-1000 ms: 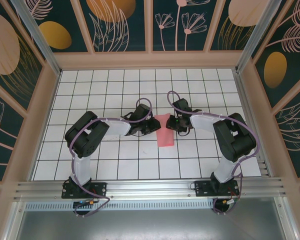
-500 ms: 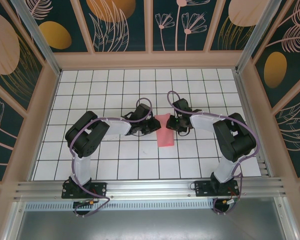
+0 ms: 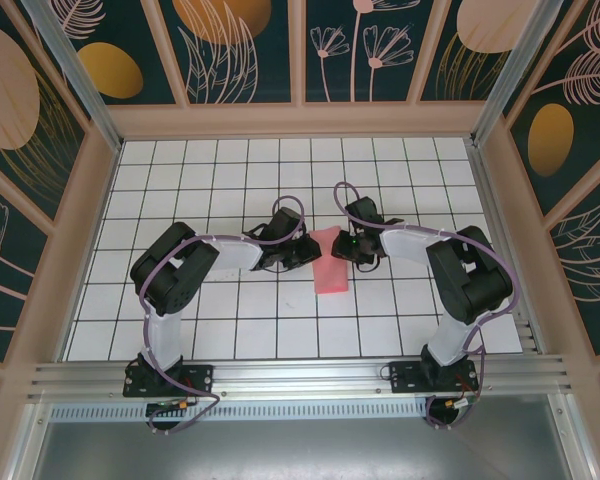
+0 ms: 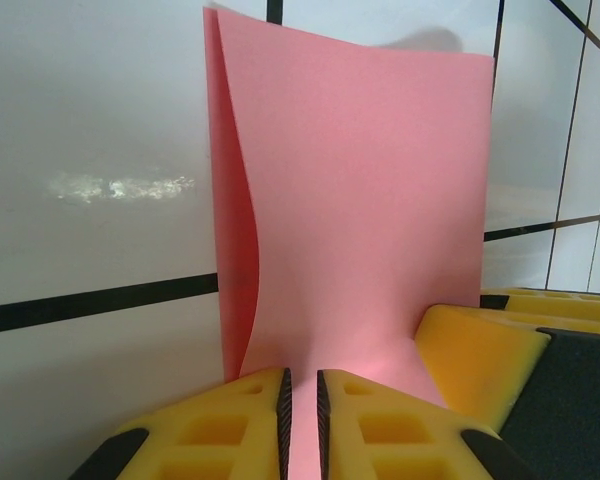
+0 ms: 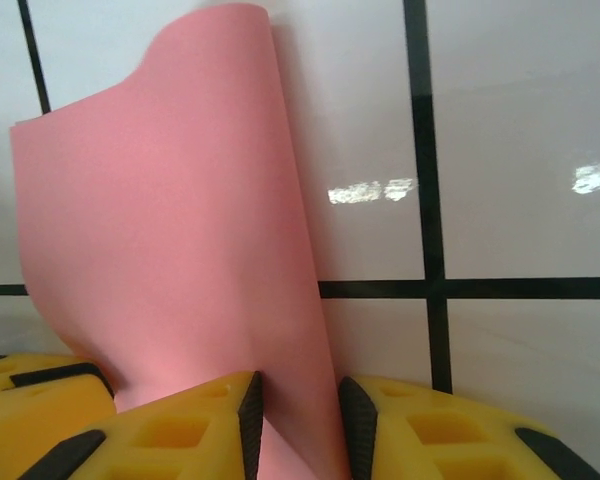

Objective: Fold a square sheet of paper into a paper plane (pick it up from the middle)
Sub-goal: Fold the square sheet of paper in half at the center of the table.

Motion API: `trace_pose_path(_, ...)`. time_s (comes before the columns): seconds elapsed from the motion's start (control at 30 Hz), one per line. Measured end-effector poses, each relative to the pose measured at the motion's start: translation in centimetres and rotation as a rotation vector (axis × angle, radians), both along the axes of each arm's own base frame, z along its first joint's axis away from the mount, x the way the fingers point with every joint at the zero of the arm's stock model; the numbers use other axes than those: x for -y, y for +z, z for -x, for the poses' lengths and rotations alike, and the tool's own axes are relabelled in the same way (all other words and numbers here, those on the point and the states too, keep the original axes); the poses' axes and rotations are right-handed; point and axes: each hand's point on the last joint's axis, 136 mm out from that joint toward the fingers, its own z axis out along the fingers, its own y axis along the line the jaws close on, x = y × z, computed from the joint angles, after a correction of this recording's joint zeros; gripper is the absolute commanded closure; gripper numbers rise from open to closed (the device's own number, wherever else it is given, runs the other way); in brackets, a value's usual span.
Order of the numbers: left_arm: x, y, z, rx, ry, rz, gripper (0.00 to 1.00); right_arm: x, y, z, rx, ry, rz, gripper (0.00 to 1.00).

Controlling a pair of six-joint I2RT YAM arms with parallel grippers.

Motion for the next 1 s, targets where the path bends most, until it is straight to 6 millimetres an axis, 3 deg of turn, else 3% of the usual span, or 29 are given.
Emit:
trace_pose_path(0.5, -0.1, -0.2, 0.0, 0.005, 0.007, -0.011, 0.84, 0.0, 0.8, 1.4, 0.004, 0.085, -0.008, 0.5)
trace_pose_path(0.8, -0.1, -0.1, 0.0, 0.005, 0.007, -0.01, 0.84, 0.6, 0.7, 3.2, -0.024, 0.107, -0.001, 0.59)
trace_pose_path(1.0, -0.1, -0.2, 0.0, 0.006, 0.007, -0.011, 0.84, 0.8, 0.5, 3.3, -0.017, 0.113, 0.022, 0.64)
